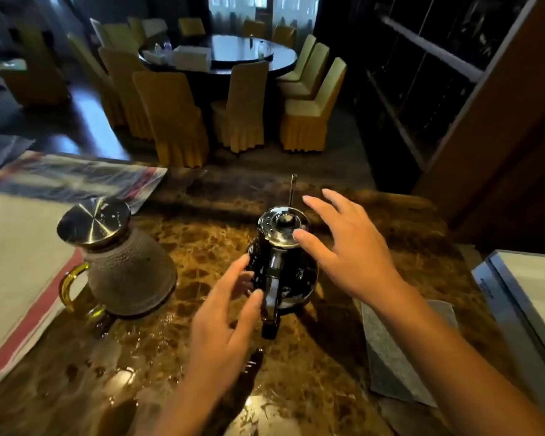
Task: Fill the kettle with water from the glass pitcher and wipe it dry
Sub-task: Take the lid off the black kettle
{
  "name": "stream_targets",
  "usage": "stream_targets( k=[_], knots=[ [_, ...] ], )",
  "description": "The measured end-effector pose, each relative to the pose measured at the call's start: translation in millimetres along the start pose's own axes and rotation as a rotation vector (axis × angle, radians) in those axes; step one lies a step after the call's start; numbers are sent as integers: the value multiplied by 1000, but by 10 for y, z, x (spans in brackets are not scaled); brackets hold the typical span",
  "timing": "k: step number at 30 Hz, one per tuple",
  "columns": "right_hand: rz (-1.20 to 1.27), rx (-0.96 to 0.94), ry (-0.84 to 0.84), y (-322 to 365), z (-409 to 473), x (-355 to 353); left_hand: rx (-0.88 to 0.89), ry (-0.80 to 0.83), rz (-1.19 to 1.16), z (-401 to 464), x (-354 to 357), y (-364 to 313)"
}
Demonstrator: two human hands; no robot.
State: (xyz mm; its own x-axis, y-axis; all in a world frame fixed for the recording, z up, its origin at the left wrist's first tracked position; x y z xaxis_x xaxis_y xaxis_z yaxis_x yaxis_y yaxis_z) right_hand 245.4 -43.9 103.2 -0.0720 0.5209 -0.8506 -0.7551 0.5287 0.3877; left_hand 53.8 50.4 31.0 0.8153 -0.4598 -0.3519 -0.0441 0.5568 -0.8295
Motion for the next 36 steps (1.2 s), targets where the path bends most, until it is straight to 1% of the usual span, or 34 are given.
stream_targets(
  k=[2, 3, 7, 10, 14, 22, 25, 27, 29, 33, 36],
  knots=[
    [-11, -42, -28, 41, 86, 37, -96, 90, -31, -22, 216, 31],
    [-16, -64, -40, 57, 128, 74, -122, 101, -44, -38, 291, 46],
    [19, -122, -22, 155, 267, 244, -192, 73, -131, -16, 423, 101],
    [19, -127, 16, 184, 362, 353, -213, 55, -189, 36, 483, 171],
    [40, -96, 25, 122, 484, 452, -194, 110, -291, 51, 545, 251],
    [2, 49, 121, 146, 622, 547, -143, 230, -367, 104, 559, 281],
    [-42, 72, 138, 148, 642, 555, -134, 273, -378, 123, 567, 312],
    [-28, 88, 146, 162, 642, 555, -128, 301, -393, 138, 568, 320],
    [-9, 111, 188, 176, 655, 555, -121, 326, -404, 155, 563, 319],
    [7, 158, 324, 201, 686, 537, -111, 361, -448, 183, 547, 302],
    [25, 189, 369, 248, 686, 539, -100, 367, -466, 206, 532, 297]
  ],
)
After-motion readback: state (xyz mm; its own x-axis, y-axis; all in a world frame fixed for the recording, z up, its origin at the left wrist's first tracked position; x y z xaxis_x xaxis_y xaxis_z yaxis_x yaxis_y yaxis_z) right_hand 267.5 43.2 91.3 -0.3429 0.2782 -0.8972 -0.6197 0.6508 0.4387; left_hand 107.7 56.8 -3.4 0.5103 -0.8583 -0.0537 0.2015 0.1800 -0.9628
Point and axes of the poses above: each hand's wrist, its own z-axis towards the middle knuckle, its own x-axis out of the palm, y = z × x, the point moved 8 cm from there along z, towards the middle knuckle, and after that the axes turned 7 degrees about -y, right-handed, at the moved point
